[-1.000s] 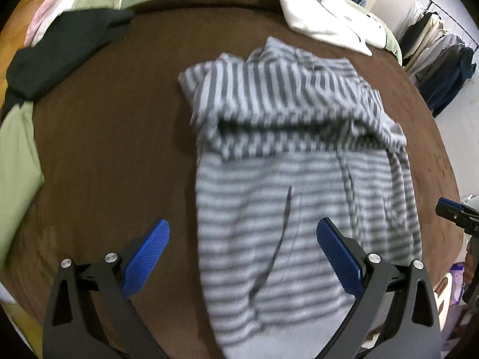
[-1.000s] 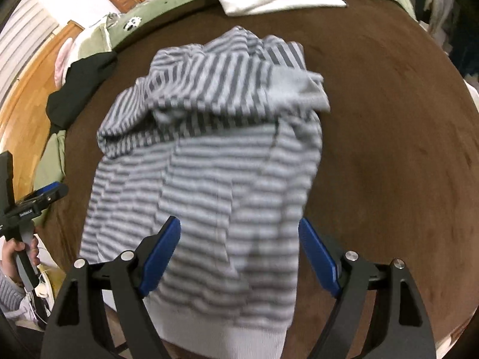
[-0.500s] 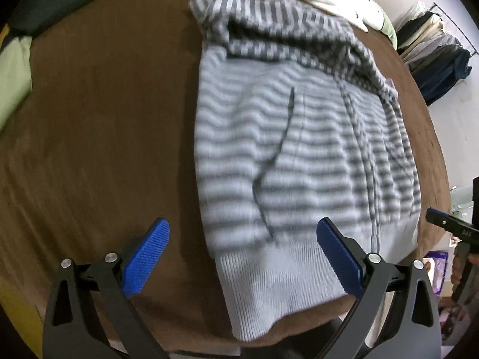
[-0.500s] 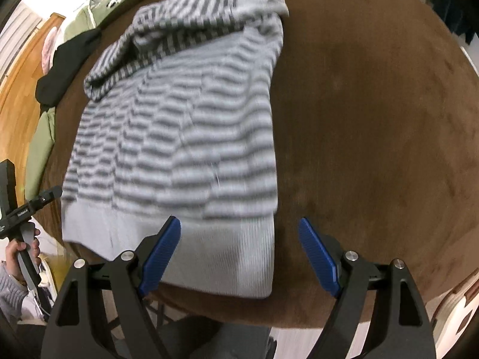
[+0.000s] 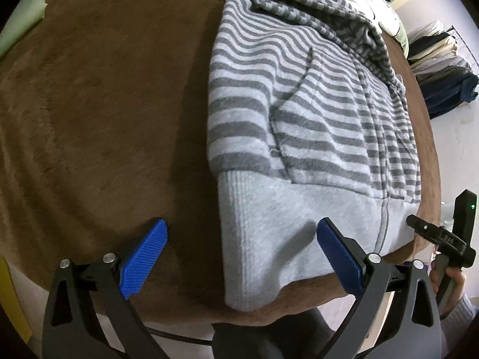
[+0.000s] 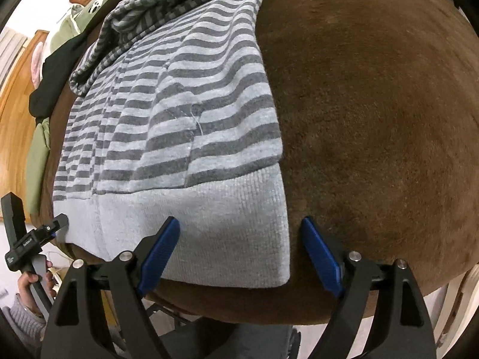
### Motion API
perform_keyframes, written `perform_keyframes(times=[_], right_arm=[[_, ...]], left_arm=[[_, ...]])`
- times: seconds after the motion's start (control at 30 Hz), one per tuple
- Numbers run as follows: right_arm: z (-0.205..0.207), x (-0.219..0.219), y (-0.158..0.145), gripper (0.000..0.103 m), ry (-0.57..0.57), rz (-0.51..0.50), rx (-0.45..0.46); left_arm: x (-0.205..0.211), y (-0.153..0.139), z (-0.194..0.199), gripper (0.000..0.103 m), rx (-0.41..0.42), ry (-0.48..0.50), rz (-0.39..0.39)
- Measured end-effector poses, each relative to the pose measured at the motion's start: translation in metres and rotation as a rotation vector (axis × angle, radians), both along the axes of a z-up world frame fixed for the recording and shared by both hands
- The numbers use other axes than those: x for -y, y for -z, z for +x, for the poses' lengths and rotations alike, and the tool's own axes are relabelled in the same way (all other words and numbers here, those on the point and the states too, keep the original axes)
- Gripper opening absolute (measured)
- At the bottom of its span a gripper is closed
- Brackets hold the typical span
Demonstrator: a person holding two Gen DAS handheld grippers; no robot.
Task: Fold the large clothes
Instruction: 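Grasp the ribbed hem corners with both grippers, then lift the hem with both grippers and fold it toward the hood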
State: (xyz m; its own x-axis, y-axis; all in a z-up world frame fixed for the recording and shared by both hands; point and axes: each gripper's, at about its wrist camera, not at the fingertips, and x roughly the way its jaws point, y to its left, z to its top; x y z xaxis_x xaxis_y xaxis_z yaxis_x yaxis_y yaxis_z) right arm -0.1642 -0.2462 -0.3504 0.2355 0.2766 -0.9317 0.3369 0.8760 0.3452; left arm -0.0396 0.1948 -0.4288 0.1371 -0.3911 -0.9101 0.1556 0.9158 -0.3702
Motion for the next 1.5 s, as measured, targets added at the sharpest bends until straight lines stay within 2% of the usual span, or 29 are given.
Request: perform_keyframes(times=[0.27,0.33,0.37,0.43,0.5,0.53,0.6,0.67,0.7,0.77,0.8,0.83,0.87,1.03,1.13,1.37,1.5], right_arm=[[0.019,-0.026,-0.003,0.078,-0.066,0.038,-0.019],[0.021,-0.028,-0.003,0.071,-0.059,0.033,-0.014],[0.022,-0.028,-0.002,0.061,-0.054,0.021,-0.016],[0.021,-0.026,0.000,0.055,-0.035,0.022,-0.017],[0.019,-0.021,0.001,0.043,-0.020,0.013,-0.021],[0.018,-0.018,0.000,0.040,-0.018,0.007,-0.022],[0.017,-0.018,-0.002,0.032,-0.023,-0.023,-0.024],[0.018,-0.024,-0.005,0.028,-0.035,-0.054,-0.021],[0.018,-0.025,-0.007,0.022,-0.039,-0.066,-0.019],[0.020,-0.029,-0.009,0.018,-0.032,-0.074,-0.018],[0.021,-0.030,-0.010,0.015,-0.026,-0.070,-0.014],[0.022,-0.030,-0.011,0.014,-0.020,-0.071,-0.014],[0.022,-0.031,-0.011,0.013,-0.016,-0.067,-0.012],[0.022,-0.029,-0.017,0.012,-0.013,-0.053,-0.020],[0.017,-0.027,-0.021,0.012,-0.053,-0.043,-0.036],[0.002,-0.024,-0.050,0.011,-0.098,-0.029,-0.039],[0.006,-0.023,-0.039,0.011,-0.085,-0.020,-0.058]], left_arm=[[0.020,-0.004,-0.003,0.096,-0.039,0.035,-0.053],[0.027,-0.002,-0.005,0.096,-0.051,0.045,-0.054],[0.030,-0.001,-0.007,0.096,-0.054,0.053,-0.049],[0.040,0.002,-0.010,0.096,-0.053,0.082,-0.010],[0.046,0.004,-0.010,0.096,-0.051,0.096,0.020],[0.048,0.005,-0.010,0.093,-0.051,0.095,0.033],[0.052,0.004,-0.010,0.086,-0.057,0.097,0.072],[0.056,-0.002,-0.009,0.068,-0.054,0.104,0.087],[0.057,-0.004,-0.008,0.063,-0.055,0.104,0.092],[0.060,-0.008,-0.007,0.043,-0.055,0.105,0.094],[0.061,-0.009,-0.005,0.038,-0.057,0.104,0.096],[0.062,-0.010,-0.003,0.024,-0.057,0.103,0.086],[0.062,-0.012,-0.002,0.014,-0.053,0.098,0.078],[0.065,-0.010,0.004,0.013,-0.057,0.093,0.055],[0.057,-0.013,0.001,0.012,-0.065,0.077,0.029],[0.037,-0.032,-0.018,0.011,-0.067,0.096,0.012],[0.034,-0.028,-0.019,0.011,-0.085,0.075,0.002]])
